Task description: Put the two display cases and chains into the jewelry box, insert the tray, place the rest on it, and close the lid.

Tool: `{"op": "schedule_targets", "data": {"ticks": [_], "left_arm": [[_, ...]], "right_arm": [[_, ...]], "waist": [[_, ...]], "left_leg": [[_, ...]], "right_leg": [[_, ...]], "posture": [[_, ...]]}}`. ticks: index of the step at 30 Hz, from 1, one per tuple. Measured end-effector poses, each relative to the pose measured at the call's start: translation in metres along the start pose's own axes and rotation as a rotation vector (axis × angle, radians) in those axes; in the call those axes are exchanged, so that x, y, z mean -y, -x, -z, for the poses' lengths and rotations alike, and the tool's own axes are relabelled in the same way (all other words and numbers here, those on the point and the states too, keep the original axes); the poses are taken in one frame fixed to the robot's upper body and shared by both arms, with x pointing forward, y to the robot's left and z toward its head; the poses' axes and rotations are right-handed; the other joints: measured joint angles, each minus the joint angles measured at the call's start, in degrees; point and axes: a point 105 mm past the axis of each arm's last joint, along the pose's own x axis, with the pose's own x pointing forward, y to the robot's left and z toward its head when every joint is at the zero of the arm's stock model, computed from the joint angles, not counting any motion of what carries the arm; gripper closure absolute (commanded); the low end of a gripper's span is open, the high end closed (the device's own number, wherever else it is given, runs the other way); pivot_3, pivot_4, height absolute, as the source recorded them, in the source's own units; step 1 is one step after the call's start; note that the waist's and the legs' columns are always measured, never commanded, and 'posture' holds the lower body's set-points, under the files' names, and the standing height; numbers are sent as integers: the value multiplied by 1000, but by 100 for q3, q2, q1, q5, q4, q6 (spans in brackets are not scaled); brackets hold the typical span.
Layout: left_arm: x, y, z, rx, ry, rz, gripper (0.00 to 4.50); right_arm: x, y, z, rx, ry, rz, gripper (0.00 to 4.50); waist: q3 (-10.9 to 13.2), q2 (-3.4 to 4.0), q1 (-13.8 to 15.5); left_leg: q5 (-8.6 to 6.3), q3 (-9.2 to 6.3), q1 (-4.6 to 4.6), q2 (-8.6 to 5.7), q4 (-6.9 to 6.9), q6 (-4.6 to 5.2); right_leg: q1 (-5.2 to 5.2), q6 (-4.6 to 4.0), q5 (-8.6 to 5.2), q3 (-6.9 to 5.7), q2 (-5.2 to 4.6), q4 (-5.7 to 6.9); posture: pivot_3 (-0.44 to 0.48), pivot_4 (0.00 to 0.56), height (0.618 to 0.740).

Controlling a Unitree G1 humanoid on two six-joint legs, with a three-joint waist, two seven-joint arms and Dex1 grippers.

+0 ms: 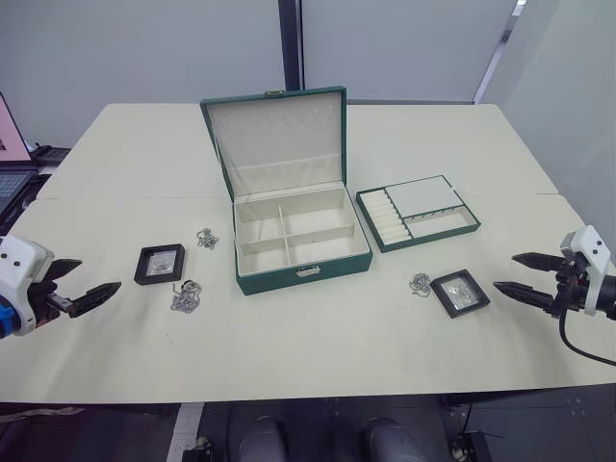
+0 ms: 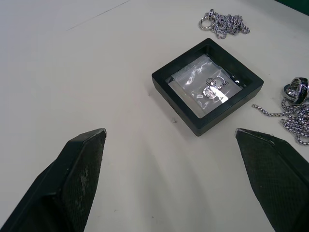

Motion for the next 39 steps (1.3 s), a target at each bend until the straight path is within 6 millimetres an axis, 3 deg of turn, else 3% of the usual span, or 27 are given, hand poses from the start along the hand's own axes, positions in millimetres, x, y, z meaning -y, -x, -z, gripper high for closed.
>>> {"op": "schedule_targets", "data": {"ticks": [10,34,37,39], "left_arm": [[9,-1,7,-17,38,29,56],[8,-2,9,-19,41,2,56],[12,-3,3,-11,8,9,56],[17,-7,-6,11,-24,23,452]], "right_arm": [[7,-5,-20,56,43,9,0],[12,-6,-12,41,21,37,0],[15,-8,-21,75,0,45,0],[14,-13,-38,138,2,51,0]], "waist": [[0,0,8],[0,0,45],[0,1,43],[0,1,42]], "left_leg": [[0,-2,0,0,4,0],[1,-1,1,1,6,-1],[1,-1,1,1,7,-2],[2,-2,2,2,8,-2]], "right_leg": [[0,0,0,-1,0,3],[1,0,0,-1,1,5],[1,0,0,0,1,7],[1,0,0,0,1,10]], "posture": [[0,150,740],[0,150,740],[0,150,740],[0,150,740]]}}
